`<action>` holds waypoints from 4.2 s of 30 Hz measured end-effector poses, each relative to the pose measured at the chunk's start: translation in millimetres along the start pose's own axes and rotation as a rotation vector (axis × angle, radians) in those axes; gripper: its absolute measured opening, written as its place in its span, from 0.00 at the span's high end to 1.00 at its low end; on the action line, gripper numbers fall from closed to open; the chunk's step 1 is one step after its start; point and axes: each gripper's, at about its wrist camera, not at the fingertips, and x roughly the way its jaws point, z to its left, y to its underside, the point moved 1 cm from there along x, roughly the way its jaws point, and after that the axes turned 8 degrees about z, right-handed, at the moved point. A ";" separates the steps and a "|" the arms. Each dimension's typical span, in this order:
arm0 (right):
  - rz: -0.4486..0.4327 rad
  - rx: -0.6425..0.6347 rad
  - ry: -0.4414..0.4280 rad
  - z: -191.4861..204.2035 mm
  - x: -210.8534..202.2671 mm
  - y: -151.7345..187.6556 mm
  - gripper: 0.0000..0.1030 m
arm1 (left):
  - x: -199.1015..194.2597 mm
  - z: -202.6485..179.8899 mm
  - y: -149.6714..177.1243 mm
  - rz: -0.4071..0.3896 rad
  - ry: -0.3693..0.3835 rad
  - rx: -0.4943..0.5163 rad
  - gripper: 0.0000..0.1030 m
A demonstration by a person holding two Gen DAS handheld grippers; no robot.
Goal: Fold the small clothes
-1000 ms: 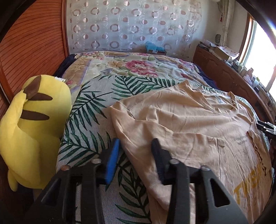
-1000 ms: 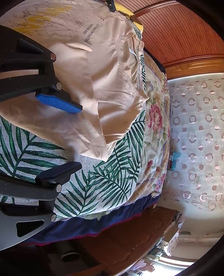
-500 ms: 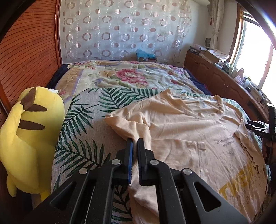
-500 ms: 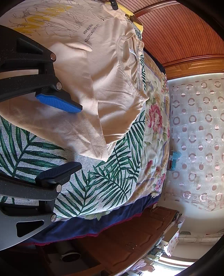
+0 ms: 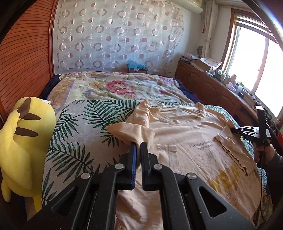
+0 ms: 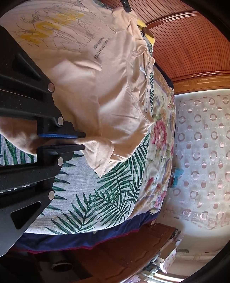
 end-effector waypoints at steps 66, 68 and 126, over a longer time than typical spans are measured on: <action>-0.071 0.036 -0.077 -11.1 -154.9 204.0 0.54 | -104.6 14.1 120.1 0.046 -0.093 -0.004 0.32; -0.043 0.041 -0.082 -10.6 -134.3 197.1 0.55 | -94.0 16.0 119.0 0.068 -0.095 0.001 0.32; -0.775 -0.177 -0.009 25.0 -465.0 159.9 0.89 | -402.6 -65.8 32.3 -0.713 0.004 0.188 0.95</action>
